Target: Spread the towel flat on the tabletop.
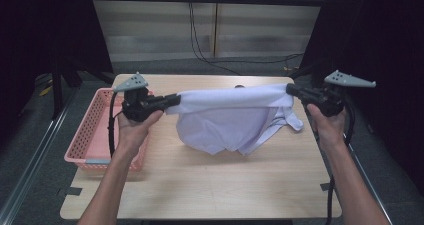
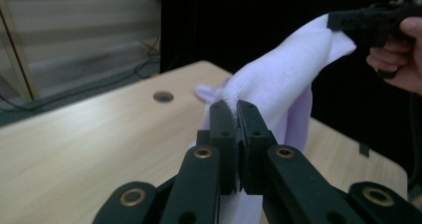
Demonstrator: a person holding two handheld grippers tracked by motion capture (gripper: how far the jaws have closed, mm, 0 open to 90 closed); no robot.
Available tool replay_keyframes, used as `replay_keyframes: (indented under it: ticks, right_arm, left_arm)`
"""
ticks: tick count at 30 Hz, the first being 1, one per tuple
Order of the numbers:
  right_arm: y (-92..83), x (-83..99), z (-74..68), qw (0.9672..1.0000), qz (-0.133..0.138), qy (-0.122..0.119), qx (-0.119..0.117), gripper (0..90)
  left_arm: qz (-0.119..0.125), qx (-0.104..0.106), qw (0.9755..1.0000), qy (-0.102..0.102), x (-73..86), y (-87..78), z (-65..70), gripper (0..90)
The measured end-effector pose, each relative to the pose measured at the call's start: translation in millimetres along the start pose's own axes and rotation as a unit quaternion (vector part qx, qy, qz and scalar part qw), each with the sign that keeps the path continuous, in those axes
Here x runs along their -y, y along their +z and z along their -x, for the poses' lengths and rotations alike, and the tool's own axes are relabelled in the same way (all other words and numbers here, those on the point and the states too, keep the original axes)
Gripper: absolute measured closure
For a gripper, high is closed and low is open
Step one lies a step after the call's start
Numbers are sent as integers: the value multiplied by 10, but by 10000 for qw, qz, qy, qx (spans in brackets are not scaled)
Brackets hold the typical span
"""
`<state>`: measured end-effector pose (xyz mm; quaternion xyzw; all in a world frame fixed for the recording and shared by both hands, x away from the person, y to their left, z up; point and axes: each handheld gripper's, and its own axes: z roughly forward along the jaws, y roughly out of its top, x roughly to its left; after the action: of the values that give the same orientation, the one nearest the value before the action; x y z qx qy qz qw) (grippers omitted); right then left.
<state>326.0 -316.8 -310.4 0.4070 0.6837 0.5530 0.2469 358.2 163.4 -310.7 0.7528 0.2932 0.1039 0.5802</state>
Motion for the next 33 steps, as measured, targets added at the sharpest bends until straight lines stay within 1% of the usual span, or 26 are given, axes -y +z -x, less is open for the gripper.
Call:
replay_keyframes:
  ticks: [3,6,7,8,9,10,11,12,13,15,16,18,19,20,21,22,23,24,25,26,27,29,30,31,32,33]
  right_arm:
    - [19,-253,19,9999,150,-35,15,885]
    - [9,-521,20,9992,381,-84,39,885]
    - [-31,-641,7,9987,500,-116,65,886]
    - [-69,-711,-5,9981,577,-176,80,886]
    - [-129,-794,-30,9970,714,-258,137,886]
    - [-226,-891,-62,9957,855,-342,127,886]
    - [-275,-917,-80,9952,908,-345,103,886]
    - [-329,-915,-102,9947,962,-349,62,886]
    - [-373,-872,-126,9948,938,-387,38,886]
    - [-434,-663,-184,9963,767,-385,-48,887]
    - [-452,-555,-206,9970,669,-390,-87,886]
    - [-509,-219,-253,9983,440,-315,-208,887]
    - [-540,-38,-276,9988,329,-211,-298,886]
    - [-581,143,-293,9992,233,-155,-298,887]
    - [-634,357,-307,9991,116,-24,-409,887]
    - [-693,548,-342,9988,5,108,-487,887]
    - [-727,655,-375,9985,-46,125,-530,887]
    - [-766,786,-433,9980,-165,167,-592,887]
    - [-801,908,-499,9974,-304,161,-635,887]
    - [-846,1053,-582,9960,-451,194,-743,887]
    - [-870,1131,-632,9950,-570,168,-799,887]
    - [-938,1324,-744,9933,-812,82,-820,883]
    - [-972,1404,-793,9928,-925,-68,-758,881]
    - [-998,1455,-813,9920,-1025,-168,-711,879]
    - [-1023,1539,-816,9900,-1157,-67,-803,876]
    - [-1033,1593,-819,9894,-1187,15,-834,863]
  left_arm:
    - [71,-80,9999,58,-165,-27,-9,873]
    - [317,-95,9994,109,-411,-95,16,873]
    - [367,-100,9991,191,-478,-123,38,873]
    - [450,-92,9986,270,-560,-162,78,873]
    - [539,-32,9978,386,-655,-221,152,873]
    - [565,-34,9973,467,-683,-250,191,873]
    - [596,12,9971,476,-689,-282,231,873]
    - [592,65,9972,451,-658,-297,268,872]
    - [535,106,9974,480,-564,-302,314,872]
    - [408,164,9982,403,-384,-293,352,871]
    - [296,279,9986,329,-233,-281,367,871]
    - [-3,345,9992,196,110,-259,408,870]
    - [-107,471,9988,71,285,-259,422,870]
    - [-267,520,9983,-43,484,-273,445,870]
    - [-384,572,9976,-72,658,-308,484,870]
    - [-413,660,9968,-176,760,-329,513,869]
    - [-510,693,9961,-189,880,-361,562,869]
    - [-629,672,9956,-189,985,-396,617,870]
    - [-701,712,9947,-239,1108,-447,679,869]
    - [-710,781,9941,-268,1180,-476,712,868]
    - [-727,818,9934,-330,1255,-498,746,867]
    - [-839,969,9907,-453,1503,-535,832,850]
    - [-869,1056,9892,-527,1588,-540,850,835]
    - [-992,1112,9868,-634,1698,-535,872,826]
    - [-1128,1128,9852,-626,1745,-526,880,830]
    - [-1301,1103,9835,-596,1792,-513,898,827]
